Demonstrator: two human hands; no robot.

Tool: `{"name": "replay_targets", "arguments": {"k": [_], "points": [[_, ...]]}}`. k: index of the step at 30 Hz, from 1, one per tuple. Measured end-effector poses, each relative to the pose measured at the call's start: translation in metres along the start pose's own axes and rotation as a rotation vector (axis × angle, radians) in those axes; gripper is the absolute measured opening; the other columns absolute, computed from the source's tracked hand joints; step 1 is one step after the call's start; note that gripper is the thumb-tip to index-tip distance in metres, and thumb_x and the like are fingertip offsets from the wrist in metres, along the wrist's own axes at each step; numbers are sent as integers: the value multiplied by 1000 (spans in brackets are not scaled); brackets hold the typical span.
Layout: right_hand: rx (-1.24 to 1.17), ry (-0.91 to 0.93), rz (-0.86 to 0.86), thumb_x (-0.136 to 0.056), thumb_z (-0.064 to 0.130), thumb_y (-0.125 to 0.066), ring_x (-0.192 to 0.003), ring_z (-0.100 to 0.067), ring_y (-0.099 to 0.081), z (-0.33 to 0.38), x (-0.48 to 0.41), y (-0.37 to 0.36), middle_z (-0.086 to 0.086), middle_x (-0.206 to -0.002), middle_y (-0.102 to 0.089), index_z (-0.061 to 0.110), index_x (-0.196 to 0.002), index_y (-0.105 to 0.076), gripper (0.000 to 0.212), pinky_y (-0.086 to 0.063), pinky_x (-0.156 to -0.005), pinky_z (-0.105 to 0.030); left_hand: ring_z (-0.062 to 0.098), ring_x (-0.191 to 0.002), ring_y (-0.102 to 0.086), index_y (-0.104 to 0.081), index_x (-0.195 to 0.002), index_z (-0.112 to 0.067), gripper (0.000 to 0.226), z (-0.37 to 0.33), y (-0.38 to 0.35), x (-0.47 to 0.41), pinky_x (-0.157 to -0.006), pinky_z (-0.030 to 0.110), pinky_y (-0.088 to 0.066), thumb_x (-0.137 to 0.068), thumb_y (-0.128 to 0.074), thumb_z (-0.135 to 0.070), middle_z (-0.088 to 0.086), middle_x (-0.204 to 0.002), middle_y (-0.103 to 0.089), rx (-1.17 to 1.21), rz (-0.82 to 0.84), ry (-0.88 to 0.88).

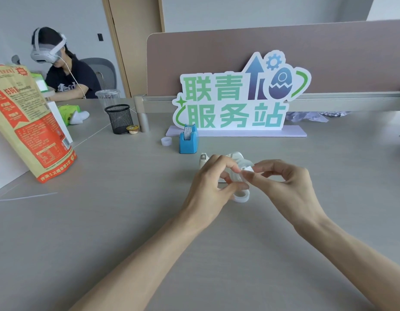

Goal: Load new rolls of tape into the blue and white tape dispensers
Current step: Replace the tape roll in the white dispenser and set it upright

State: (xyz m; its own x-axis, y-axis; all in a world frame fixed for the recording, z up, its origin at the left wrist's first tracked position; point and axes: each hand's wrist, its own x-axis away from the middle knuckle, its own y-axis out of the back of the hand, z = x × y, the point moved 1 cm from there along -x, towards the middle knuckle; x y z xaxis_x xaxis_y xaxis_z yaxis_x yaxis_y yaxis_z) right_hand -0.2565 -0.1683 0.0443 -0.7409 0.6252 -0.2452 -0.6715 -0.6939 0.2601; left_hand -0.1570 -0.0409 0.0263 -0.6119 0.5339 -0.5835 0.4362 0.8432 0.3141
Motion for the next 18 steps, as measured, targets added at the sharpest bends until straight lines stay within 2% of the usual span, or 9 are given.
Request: {"name": "replay_targets", "arguments": {"k": [3,6,8,10,12,14,18], "points": [[-16,45,-32,-73,44,-77,-86,-9,-65,1,2,2,6,-89,-71,28,-80,-74,17,-48,-71,-25,28,-88,-59,-59,-81,-26,27,-5,-1,0,-58,47,-61,-79,-75,-4,8,-97,-62,195,-11,175],[-91,115,-65,-77,31,-75,-81,-13,-68,5,3,2,4,-84,-74,23,-81,-73,10,-53,-74,-29,32,-92,-61,-56,-80,-25,25,-5,-1,-1,-58,50,-61,-82,-73,-7,8,-96,-62,291,-31,238],[-128,160,-79,-79,24,-75,-82,-17,-70,7,4,3,4,-83,-75,23,-86,-70,9,-55,-77,-33,30,-89,-62,-54,-88,-27,25,-4,-1,-1,-57,49,-61,-84,-73,-11,11,-102,-58,347,-33,279],[-143,208,-78,-82,20,-73,-83,-18,-70,7,4,4,6,-84,-76,26,-97,-66,18,-54,-79,-32,31,-89,-64,-54,-103,-26,30,-3,-2,-2,-57,46,-61,-84,-73,-14,18,-109,-55,390,-24,350],[-103,264,-73,-83,16,-72,-82,-15,-70,6,4,5,9,-88,-73,27,-108,-64,29,-54,-78,-27,26,-84,-66,-55,-114,-20,34,-5,-3,-2,-56,40,-60,-85,-72,-14,21,-111,-55,408,-19,435],[-59,299,-73,-82,12,-70,-80,-10,-70,5,5,5,13,-93,-70,27,-112,-65,34,-54,-76,-20,14,-75,-66,-63,-113,-12,26,-8,-3,-3,-55,34,-59,-88,-68,-17,22,-112,-59,413,-9,494],[-11,375,-69,-83,3,-67,-92,-10,-72,5,5,5,11,-104,-67,22,-104,-70,28,-55,-82,-21,8,-72,-67,-69,-105,-5,22,-6,-1,-4,-54,29,-58,-92,-63,-22,16,-102,-66,460,7,590]]}}
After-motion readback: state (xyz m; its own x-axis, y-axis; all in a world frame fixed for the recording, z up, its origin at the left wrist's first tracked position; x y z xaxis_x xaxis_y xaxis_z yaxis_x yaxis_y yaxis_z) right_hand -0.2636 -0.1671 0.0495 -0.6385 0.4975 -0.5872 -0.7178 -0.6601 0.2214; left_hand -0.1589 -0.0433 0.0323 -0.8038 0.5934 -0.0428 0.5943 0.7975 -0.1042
